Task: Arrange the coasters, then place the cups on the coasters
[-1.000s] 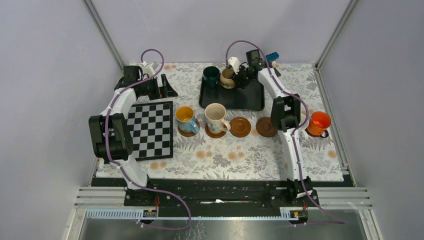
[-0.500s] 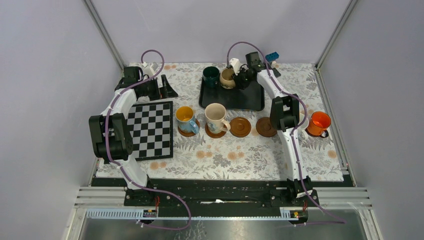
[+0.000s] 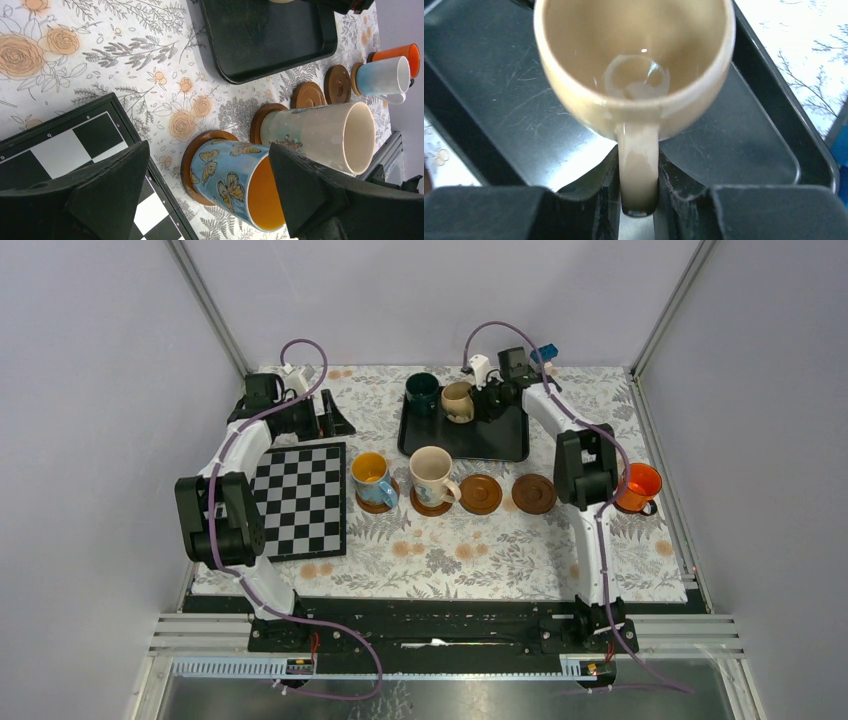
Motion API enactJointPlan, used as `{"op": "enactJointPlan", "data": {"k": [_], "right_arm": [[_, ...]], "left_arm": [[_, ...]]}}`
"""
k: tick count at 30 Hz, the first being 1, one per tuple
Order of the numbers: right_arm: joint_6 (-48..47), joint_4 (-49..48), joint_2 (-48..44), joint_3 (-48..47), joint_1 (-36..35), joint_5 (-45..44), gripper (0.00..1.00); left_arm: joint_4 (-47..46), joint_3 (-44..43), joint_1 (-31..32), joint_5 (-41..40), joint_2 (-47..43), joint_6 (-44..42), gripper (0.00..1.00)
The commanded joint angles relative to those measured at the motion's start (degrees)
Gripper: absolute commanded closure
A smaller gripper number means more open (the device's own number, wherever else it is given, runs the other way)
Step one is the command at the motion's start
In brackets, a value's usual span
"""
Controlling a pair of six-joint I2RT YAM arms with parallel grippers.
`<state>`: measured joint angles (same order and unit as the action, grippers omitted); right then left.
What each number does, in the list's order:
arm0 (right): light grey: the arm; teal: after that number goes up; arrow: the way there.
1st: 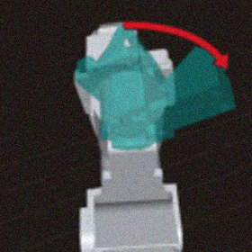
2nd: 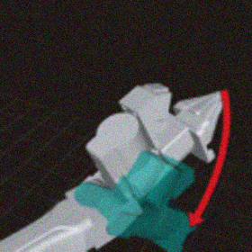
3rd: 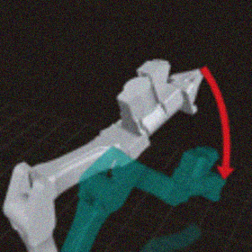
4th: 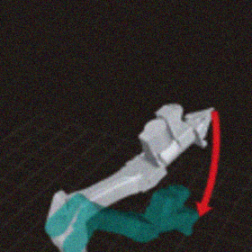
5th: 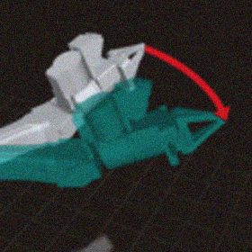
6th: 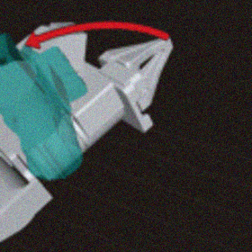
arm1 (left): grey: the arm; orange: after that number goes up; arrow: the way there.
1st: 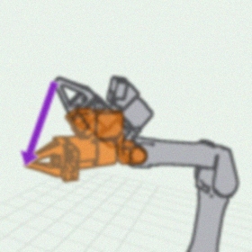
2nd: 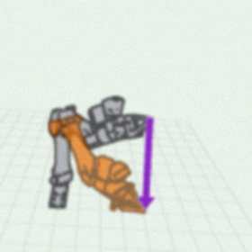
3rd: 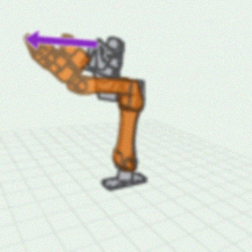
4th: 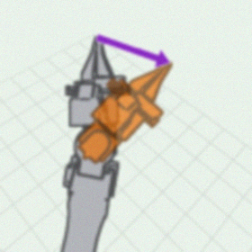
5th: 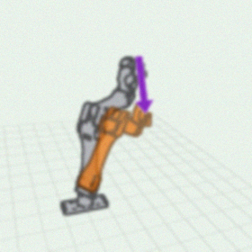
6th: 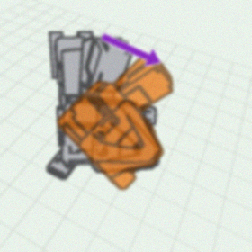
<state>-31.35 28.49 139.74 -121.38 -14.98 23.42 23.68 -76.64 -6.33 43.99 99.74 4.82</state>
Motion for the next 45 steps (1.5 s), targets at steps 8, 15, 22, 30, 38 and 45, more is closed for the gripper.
{"op": "enactJointPlan", "data": {"k": [8,15,22,30,38,45], "right_arm": [[4.5,-21.9,-21.2,23.6,0.7,0.7,1.0],[1.0,-21.8,-23.3,30.6,1.5,0.0,1.0],[1.8,-21.8,-24.3,36.1,3.6,1.6,1.0],[-1.9,-13.4,-24.2,37.2,3.8,2.0,0.85],[-3.5,-7.0,-21.3,32.6,3.8,0.3,0.63],[-3.2,-2.8,-17.6,26.4,3.8,0.2,0.48]], "left_arm": [[-1.4,2.0,-0.4,1.8,-5.6,-1.4,0.01],[-1.3,1.8,-0.5,1.6,-6.2,-1.8,0.01],[-1.3,1.8,-0.5,1.4,-6.2,-1.3,0.01],[-1.3,0.9,-0.5,1.4,-5.4,-0.8,0.01],[-2.4,0.9,-0.5,1.7,-5.0,0.2,0.01],[-2.9,1.0,-0.5,1.4,-4.8,0.4,0.01]]}}
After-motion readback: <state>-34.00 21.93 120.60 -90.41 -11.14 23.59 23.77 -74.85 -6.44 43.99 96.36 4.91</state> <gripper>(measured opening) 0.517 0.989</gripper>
